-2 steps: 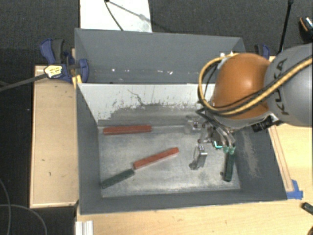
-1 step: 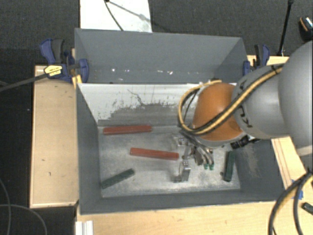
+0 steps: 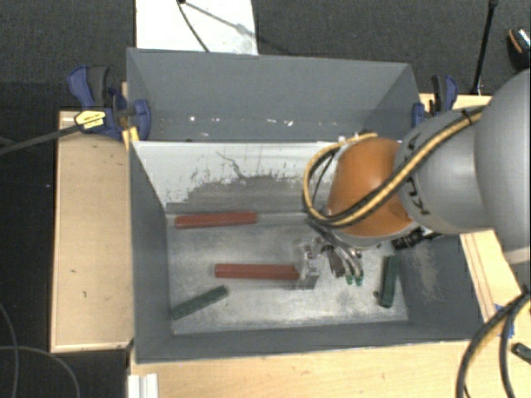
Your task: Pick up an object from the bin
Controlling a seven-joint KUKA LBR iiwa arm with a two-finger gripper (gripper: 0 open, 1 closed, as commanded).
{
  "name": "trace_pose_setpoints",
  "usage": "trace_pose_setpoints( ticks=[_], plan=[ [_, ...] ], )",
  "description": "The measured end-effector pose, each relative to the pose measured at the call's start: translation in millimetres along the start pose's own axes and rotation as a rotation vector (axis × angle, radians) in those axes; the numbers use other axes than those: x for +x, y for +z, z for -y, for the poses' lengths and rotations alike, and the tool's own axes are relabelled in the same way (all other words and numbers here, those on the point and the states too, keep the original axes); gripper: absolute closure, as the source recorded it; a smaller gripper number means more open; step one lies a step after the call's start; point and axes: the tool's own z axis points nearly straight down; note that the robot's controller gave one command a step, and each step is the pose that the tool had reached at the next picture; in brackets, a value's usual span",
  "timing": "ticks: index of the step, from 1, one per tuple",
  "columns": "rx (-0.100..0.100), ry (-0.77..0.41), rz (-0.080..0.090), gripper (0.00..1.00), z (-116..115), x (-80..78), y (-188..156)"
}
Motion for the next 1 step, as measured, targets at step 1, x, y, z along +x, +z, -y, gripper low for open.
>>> trace_pose_setpoints(
  ticks=[1],
  plan=[
    [0.002, -0.392, 0.007, 1.0, -2.1, -22.9, -127.0]
  ],
)
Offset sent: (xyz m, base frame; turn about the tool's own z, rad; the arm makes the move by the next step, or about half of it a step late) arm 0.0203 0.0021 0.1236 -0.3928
